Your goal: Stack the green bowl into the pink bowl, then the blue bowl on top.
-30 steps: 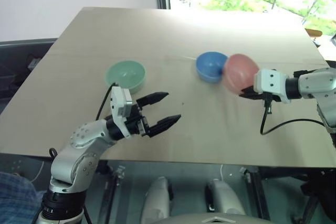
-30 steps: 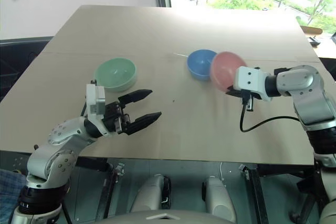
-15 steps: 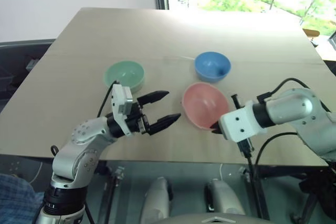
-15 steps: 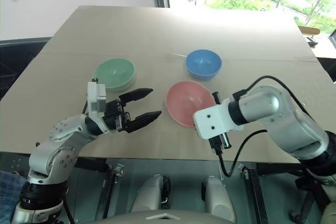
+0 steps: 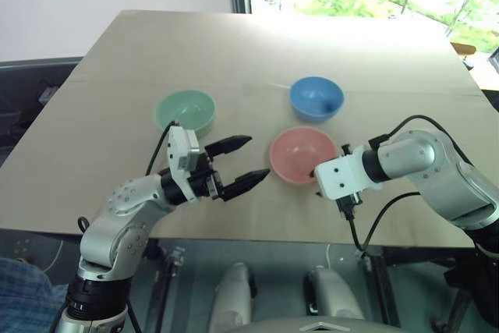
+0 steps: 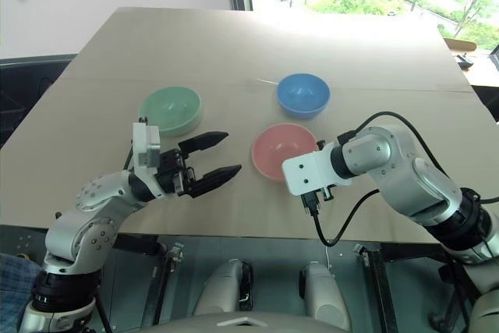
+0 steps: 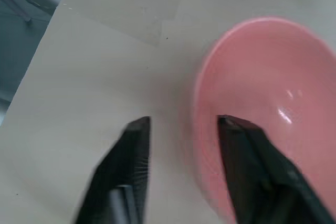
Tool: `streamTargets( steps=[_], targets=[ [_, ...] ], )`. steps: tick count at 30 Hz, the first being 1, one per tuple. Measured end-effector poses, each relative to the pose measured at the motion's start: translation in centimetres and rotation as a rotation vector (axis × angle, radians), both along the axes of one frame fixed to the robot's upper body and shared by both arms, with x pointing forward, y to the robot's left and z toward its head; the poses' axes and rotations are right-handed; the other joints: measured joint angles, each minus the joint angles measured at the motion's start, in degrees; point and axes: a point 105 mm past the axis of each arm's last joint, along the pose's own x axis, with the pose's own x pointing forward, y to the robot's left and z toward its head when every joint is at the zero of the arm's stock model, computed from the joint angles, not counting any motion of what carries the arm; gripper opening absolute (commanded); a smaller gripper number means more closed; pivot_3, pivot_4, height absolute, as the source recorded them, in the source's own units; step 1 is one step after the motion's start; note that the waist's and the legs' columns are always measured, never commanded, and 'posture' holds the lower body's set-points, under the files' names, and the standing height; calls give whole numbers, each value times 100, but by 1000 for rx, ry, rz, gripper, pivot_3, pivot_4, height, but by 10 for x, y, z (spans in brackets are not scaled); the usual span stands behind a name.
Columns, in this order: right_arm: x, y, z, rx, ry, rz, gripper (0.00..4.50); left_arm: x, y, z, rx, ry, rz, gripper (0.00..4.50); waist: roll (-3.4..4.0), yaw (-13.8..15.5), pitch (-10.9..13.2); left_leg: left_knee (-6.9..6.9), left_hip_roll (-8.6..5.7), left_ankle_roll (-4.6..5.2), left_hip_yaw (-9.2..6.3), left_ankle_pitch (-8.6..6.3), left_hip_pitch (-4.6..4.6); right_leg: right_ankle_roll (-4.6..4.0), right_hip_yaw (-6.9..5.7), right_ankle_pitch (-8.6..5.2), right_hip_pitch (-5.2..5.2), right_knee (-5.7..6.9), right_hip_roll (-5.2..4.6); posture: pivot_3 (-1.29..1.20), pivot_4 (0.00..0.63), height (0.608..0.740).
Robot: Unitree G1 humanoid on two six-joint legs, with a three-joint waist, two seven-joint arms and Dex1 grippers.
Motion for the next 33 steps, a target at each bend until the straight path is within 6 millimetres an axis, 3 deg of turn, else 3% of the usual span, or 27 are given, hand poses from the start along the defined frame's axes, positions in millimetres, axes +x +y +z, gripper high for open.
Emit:
streamTargets(
  steps=[3, 8, 13, 17, 21, 25, 29, 33],
  targets=[
    [1, 1, 3, 26, 5, -9, 4411, -1, -2, -2, -3, 7, -8, 4500, 0, 0, 0, 0, 0, 0, 0, 0, 0, 0, 0, 0, 0, 0, 0, 0, 150, 740],
    [4, -2, 30, 190, 72, -95, 4411, -1, -3, -2, -3, 3, -10, 4500, -2, 3, 1, 0, 0, 0, -1, 0, 0, 0, -1, 0, 1, 0, 0, 0, 150, 740],
    [13, -22, 54, 386, 150, -246, 4411, -1, -2, -2, 3, -2, -5, 4500, -5, 12, 1, -1, 0, 0, -2, 0, -1, -1, -1, 0, 2, -2, -1, 0, 150, 740],
    [19, -36, 77, 698, 191, -326, 4411, 7, -2, -2, 43, -18, 41, 4500, -10, 4, 0, -3, -1, 0, -3, 0, 0, 0, 0, 1, 2, 0, 1, 0, 150, 740],
    [25, -69, 83, 864, 195, -461, 4411, 23, 8, -5, 98, -18, 123, 4500, -14, 36, 0, -3, -3, 1, -2, -1, -2, 1, -1, 1, 6, -5, 0, 0, 150, 740],
    [17, -89, 82, 972, 222, -500, 4411, 37, 15, -13, 190, -17, 195, 4500, -13, 30, 0, -9, -2, 1, -6, 0, 0, 1, -2, 1, 4, -4, 3, 0, 150, 740],
    [7, -92, 75, 977, 254, -490, 4411, 51, 26, -24, 347, -37, 252, 4500, -14, 1, 0, -9, -2, 1, -5, 0, 1, 1, -1, 1, 4, -2, 2, 0, 150, 740],
    [-7, -80, 85, 1000, 263, -388, 4411, 79, 48, -28, 535, -101, 387, 4500, -15, -1, 1, -9, -1, 1, -5, 0, 0, 2, -1, 1, 5, -4, 4, 0, 150, 740]
  ],
)
